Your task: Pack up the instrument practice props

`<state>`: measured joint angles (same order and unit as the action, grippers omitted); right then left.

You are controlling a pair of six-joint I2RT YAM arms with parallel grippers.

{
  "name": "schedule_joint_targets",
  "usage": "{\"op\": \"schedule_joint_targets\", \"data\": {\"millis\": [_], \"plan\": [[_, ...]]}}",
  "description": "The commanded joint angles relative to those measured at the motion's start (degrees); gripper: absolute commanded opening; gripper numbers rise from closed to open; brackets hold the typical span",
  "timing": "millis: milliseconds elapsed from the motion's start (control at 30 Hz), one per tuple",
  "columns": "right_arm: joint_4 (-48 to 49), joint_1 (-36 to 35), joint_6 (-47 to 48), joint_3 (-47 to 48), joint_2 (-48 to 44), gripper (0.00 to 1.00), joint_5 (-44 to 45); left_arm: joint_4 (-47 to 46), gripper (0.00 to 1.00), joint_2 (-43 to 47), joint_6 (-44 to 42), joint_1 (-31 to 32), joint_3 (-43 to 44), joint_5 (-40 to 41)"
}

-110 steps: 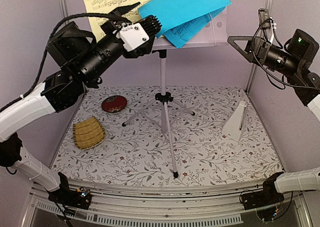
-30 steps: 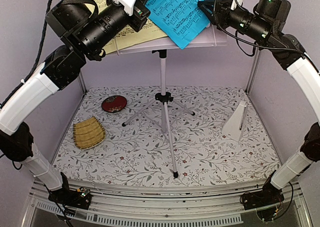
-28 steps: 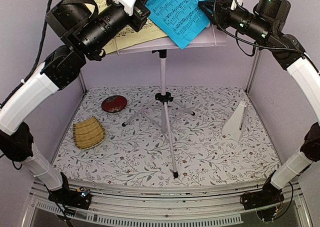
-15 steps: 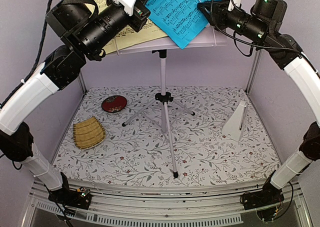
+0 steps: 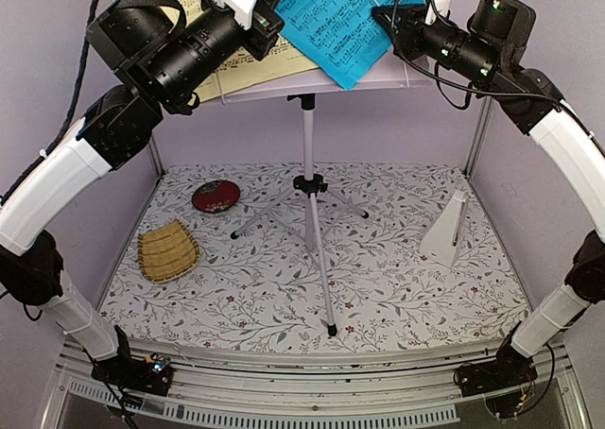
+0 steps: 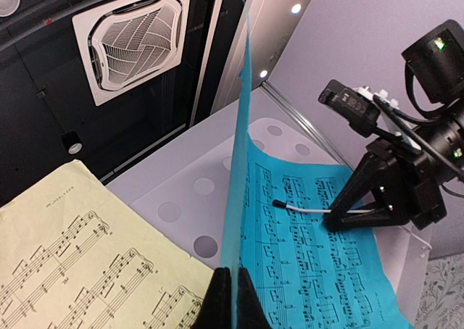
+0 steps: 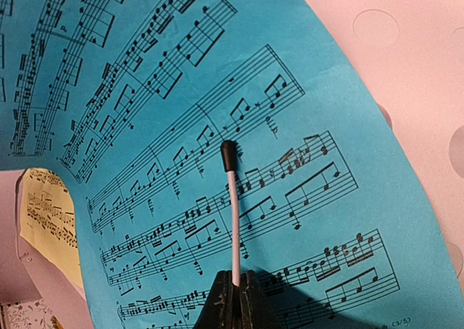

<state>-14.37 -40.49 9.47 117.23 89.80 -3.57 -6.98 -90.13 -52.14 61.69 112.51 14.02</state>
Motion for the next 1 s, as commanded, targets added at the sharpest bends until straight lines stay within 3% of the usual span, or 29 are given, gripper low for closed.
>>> {"op": "schedule_joint_targets", "data": {"millis": [0,233,533,767,967], "plan": [[10.57,-0.12,0.63,-7.63,-4.29,0.01,-1.73,-0.25,0.0,-0.88,1.82,-0.67,1.65,1.39],[20.72,-0.16,2.43,-18.17,-8.36,0.01,-1.52,-0.07,0.0,-1.71,2.33,-0.68,2.74,3.1],[25.67,-0.13,0.85,-20.54,-8.44,0.01,-1.78,0.43,0.0,-1.09,4.61,-0.67,2.92,1.58],[26.06,-0.16,-0.83,-20.81,-8.05,0.01,-1.36,2.41,0.0,4.42,14.0,-0.61,0.25,-2.8],[26.15,-0.12,-1.71,-20.81,-7.41,0.01,-0.33,4.71,0.0,14.49,22.94,-0.67,-7.98,-8.44]]}}
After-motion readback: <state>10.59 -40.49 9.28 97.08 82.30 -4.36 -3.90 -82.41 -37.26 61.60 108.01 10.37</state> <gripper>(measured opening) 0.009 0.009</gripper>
